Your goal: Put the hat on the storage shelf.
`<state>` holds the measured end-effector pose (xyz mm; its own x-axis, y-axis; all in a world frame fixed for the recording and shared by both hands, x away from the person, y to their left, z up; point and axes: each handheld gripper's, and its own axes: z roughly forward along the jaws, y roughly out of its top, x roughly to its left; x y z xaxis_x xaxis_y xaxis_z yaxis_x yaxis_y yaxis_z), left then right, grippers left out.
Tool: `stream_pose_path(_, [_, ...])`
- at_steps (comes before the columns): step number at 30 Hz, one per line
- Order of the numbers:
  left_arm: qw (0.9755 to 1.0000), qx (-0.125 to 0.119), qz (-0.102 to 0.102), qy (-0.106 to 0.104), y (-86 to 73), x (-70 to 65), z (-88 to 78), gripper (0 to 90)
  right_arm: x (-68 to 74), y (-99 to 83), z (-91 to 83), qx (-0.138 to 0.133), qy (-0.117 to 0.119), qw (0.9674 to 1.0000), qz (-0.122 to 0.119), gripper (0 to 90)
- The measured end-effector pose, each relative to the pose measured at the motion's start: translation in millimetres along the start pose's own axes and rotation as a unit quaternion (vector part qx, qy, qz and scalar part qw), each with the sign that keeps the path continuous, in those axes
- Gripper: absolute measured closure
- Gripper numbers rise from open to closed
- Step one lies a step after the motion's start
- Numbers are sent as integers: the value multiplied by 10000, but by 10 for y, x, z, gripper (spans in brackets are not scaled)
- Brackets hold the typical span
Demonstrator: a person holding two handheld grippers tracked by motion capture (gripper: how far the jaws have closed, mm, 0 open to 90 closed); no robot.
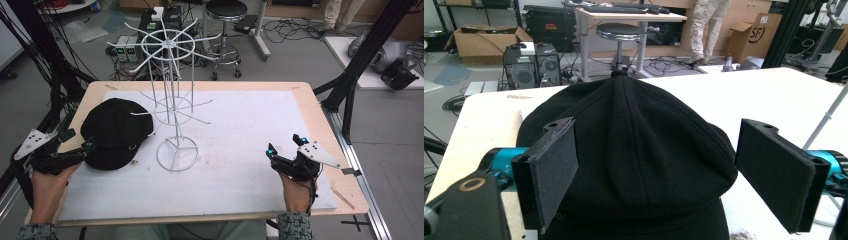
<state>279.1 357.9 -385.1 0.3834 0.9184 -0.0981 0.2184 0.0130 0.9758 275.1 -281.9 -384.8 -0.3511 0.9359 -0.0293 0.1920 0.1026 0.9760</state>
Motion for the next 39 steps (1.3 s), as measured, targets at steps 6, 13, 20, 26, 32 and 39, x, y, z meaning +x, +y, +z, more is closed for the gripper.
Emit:
stream_pose_path(6, [10000,-36,-20,-11,18,-3,21,178,3,-1,-27,-10,-17,10000,-30,115])
stream_pose_path(13, [10000,6,6,-40,19,-21,67,178,-19,-3,-73,-37,-80,10000,19,115])
stream_pose_path(20, [10000,-14,10,-9,30,-31,49,178,-21,-3,-65,-47,-47,10000,-20,116])
stream_pose_path(26, [10000,-7,39,-15,29,-63,44,179,-17,-14,-67,-46,-33,10000,-26,115])
stream_pose_path(32, [9999,36,163,-17,67,-114,111,179,-29,-38,-75,-30,-40,10000,-34,115])
stream_pose_path(39, [9996,110,253,109,197,-94,328,182,-74,-56,-86,-58,-75,9999,60,115])
